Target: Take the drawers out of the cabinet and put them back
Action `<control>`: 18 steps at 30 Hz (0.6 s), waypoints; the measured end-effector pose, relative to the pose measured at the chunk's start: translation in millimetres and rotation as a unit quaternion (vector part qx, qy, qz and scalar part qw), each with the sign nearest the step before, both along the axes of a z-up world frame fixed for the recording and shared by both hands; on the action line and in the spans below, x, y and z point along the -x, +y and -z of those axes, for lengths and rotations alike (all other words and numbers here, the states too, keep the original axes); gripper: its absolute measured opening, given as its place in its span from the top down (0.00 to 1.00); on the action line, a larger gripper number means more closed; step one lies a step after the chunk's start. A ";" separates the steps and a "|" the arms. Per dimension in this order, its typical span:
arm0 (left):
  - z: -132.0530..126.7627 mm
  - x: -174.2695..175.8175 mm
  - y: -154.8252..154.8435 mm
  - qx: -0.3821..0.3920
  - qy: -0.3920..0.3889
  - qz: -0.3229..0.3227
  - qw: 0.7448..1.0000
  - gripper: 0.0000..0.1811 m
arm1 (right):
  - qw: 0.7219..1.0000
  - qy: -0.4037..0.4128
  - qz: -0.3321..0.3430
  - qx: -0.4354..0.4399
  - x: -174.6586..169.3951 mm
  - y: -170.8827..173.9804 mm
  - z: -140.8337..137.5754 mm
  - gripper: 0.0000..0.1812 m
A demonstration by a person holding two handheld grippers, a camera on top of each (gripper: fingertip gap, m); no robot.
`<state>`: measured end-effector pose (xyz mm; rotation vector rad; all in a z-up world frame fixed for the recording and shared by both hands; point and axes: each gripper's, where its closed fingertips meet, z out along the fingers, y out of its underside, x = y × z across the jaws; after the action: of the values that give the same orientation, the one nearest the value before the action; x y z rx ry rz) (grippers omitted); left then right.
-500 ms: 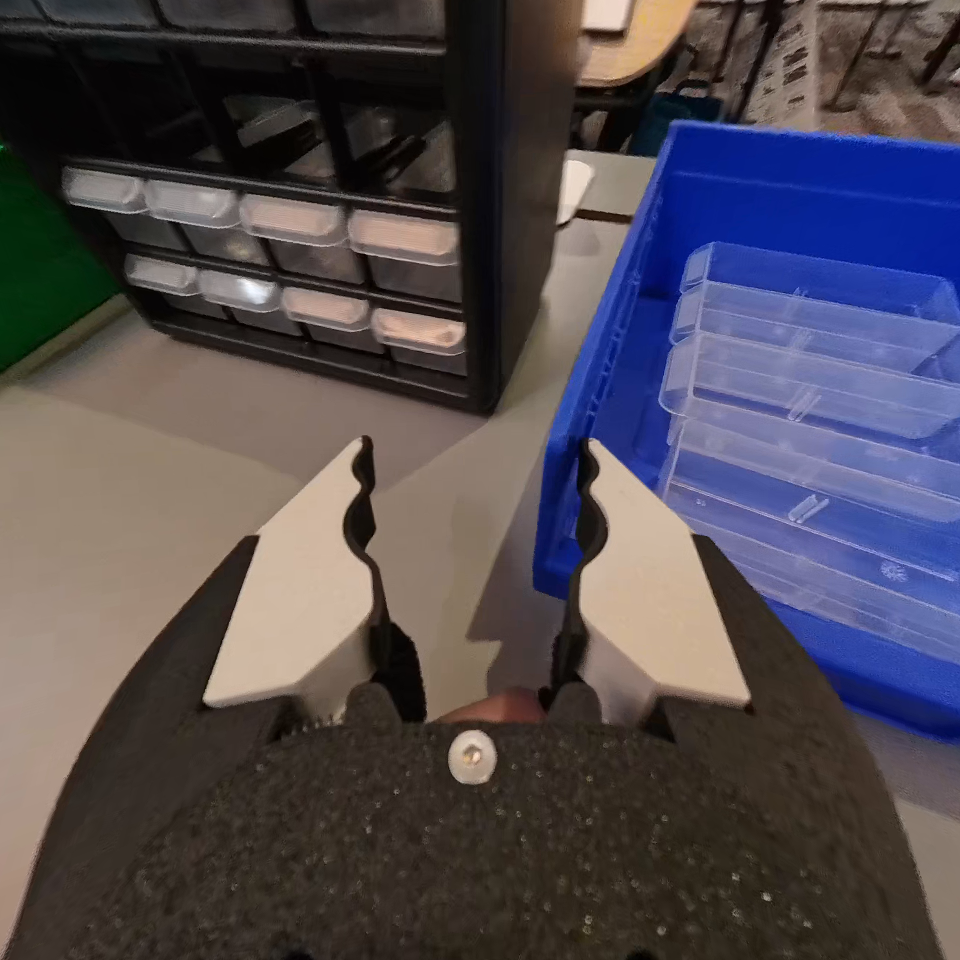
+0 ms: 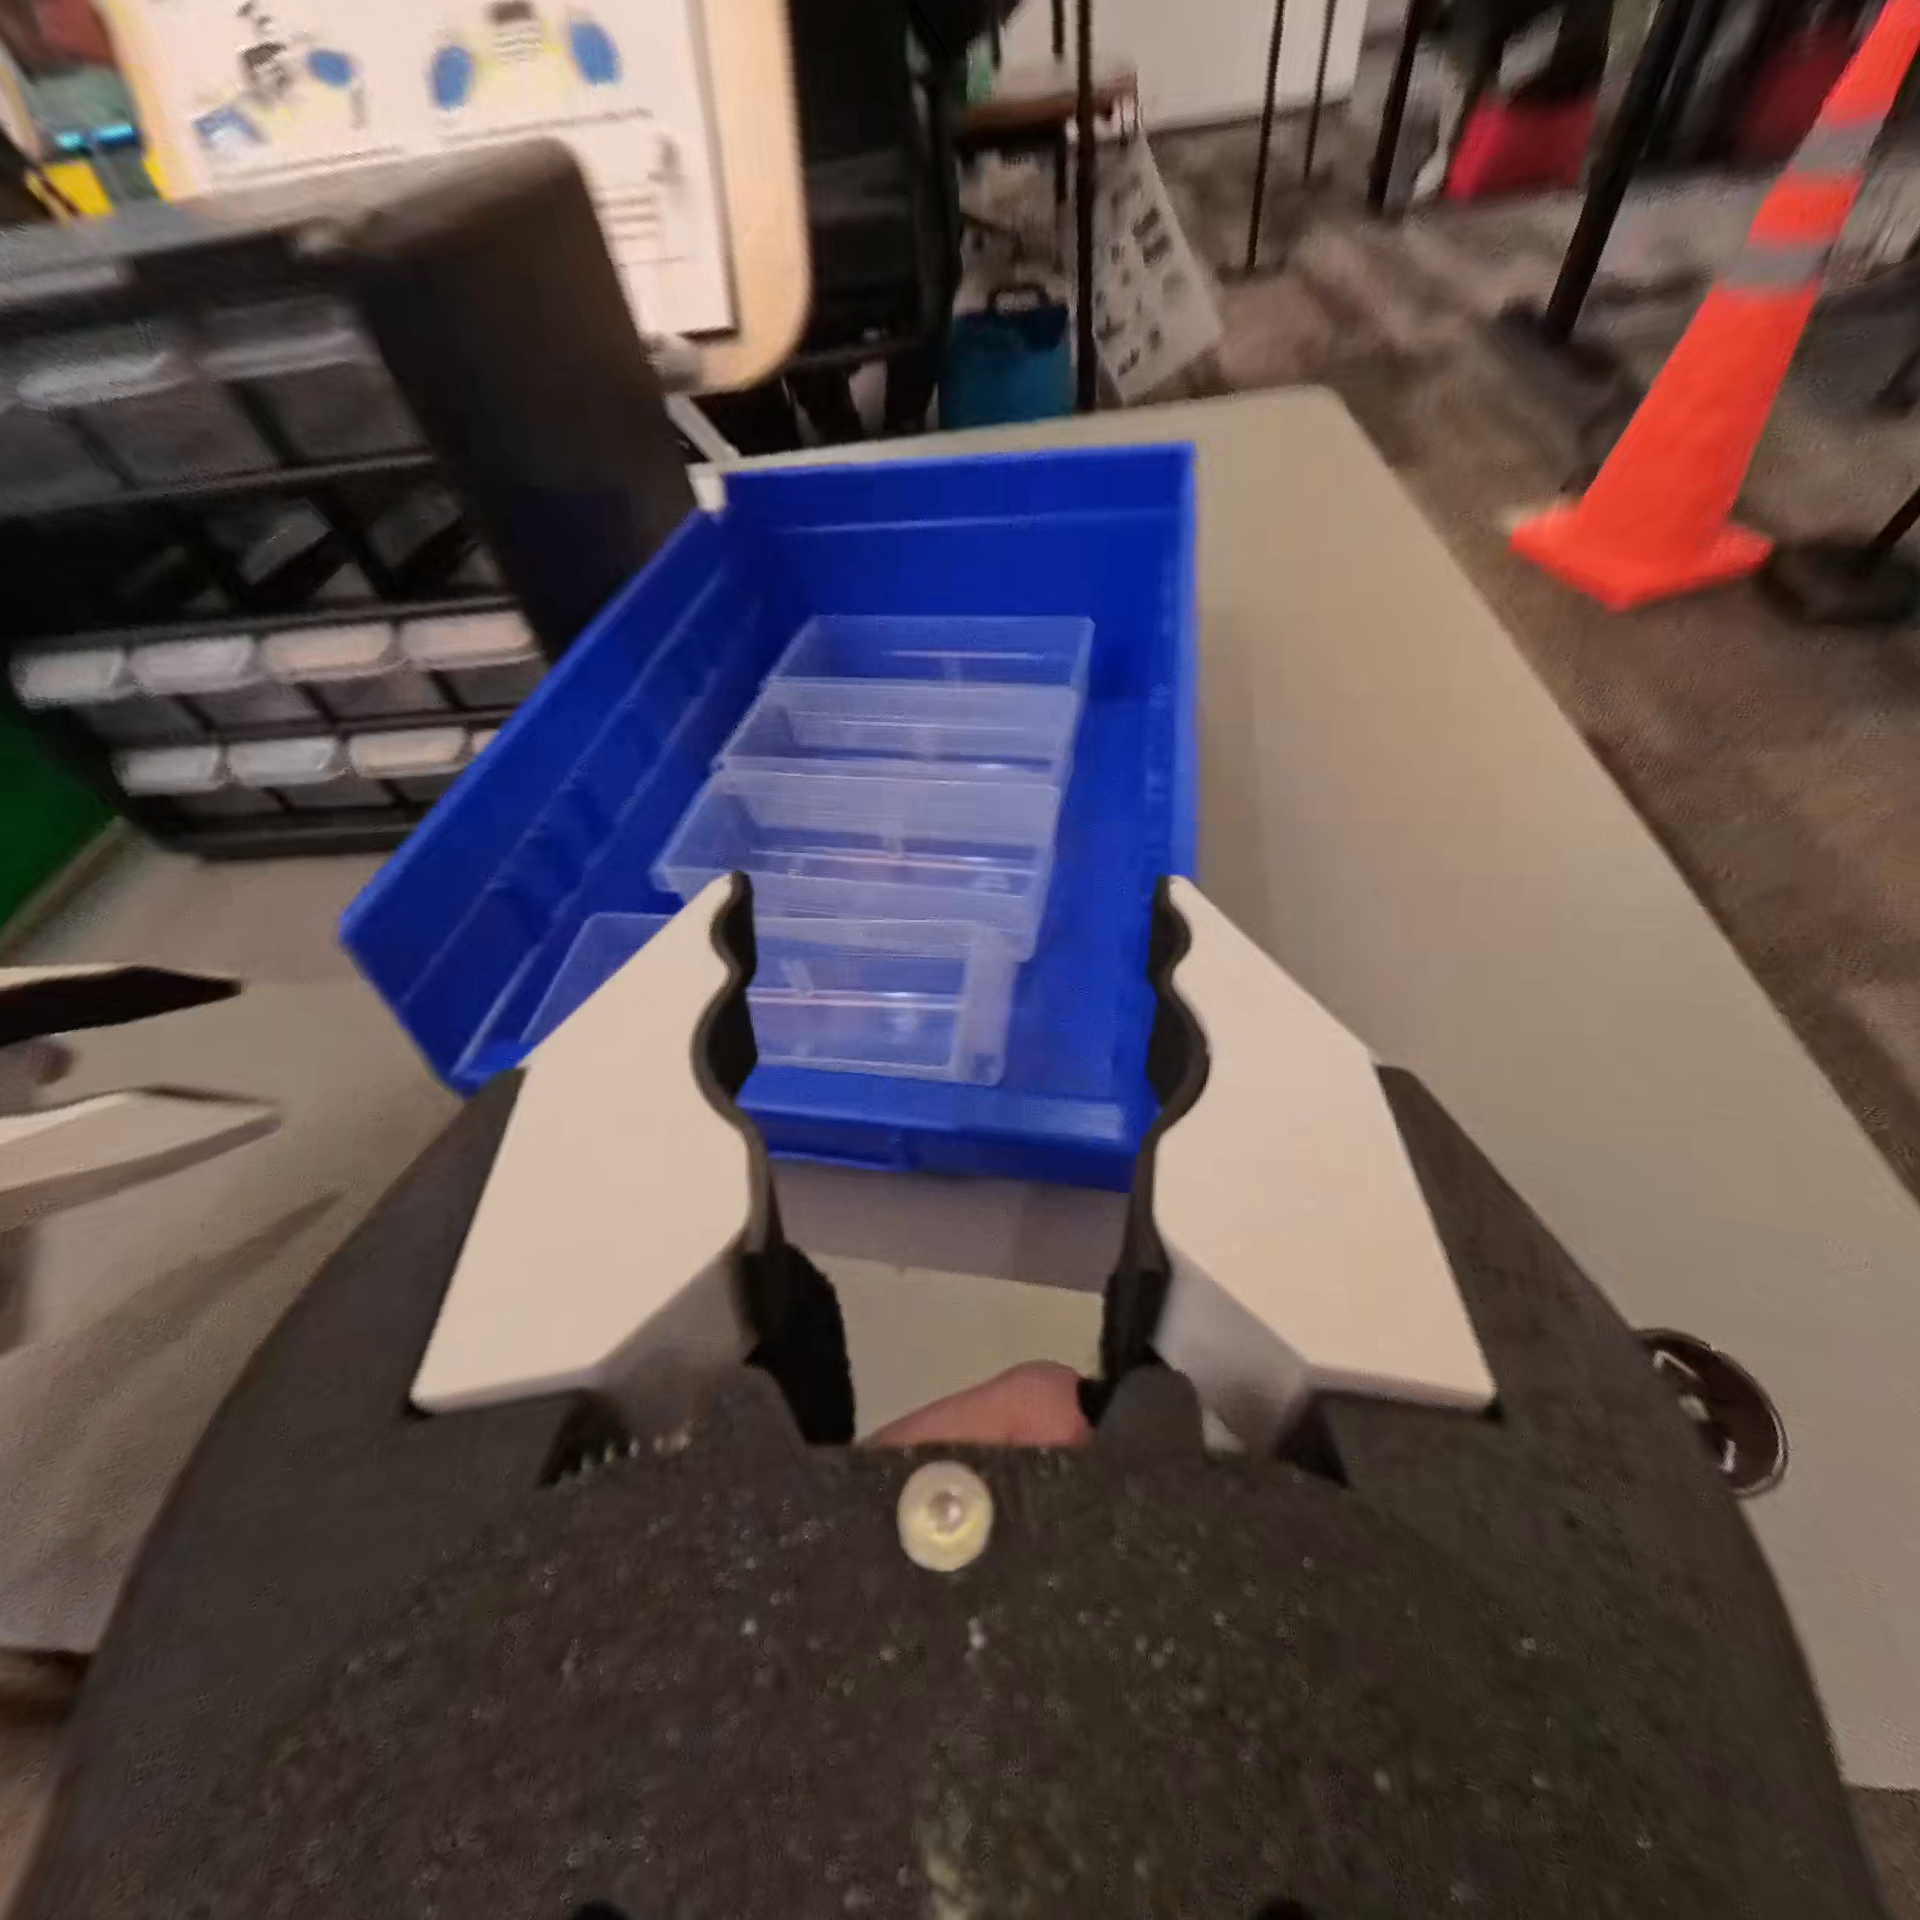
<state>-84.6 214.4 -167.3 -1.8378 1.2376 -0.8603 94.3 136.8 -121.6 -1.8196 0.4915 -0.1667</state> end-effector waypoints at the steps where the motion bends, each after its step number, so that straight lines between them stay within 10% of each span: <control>1: 1.1 -23.9 9.6 -0.017 0.000 -0.020 1.000 0.65 | 1.000 0.023 0.009 0.000 -15.6 -3.1 3.6 0.57; 6: 22.4 -82.8 30.6 -0.008 0.024 -0.065 0.998 0.79 | 0.998 0.025 0.044 -0.025 -46.8 -22.3 5.6 0.59; 18: 29.9 -26.3 36.2 -0.049 0.057 0.054 0.996 0.98 | 0.990 0.007 0.043 -0.136 -53.0 -59.5 -43.1 0.62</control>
<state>-58.3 250.6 -197.2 -1.7761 1.4364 -0.7457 147.3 77.3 -78.5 -1.5353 0.5733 -0.1390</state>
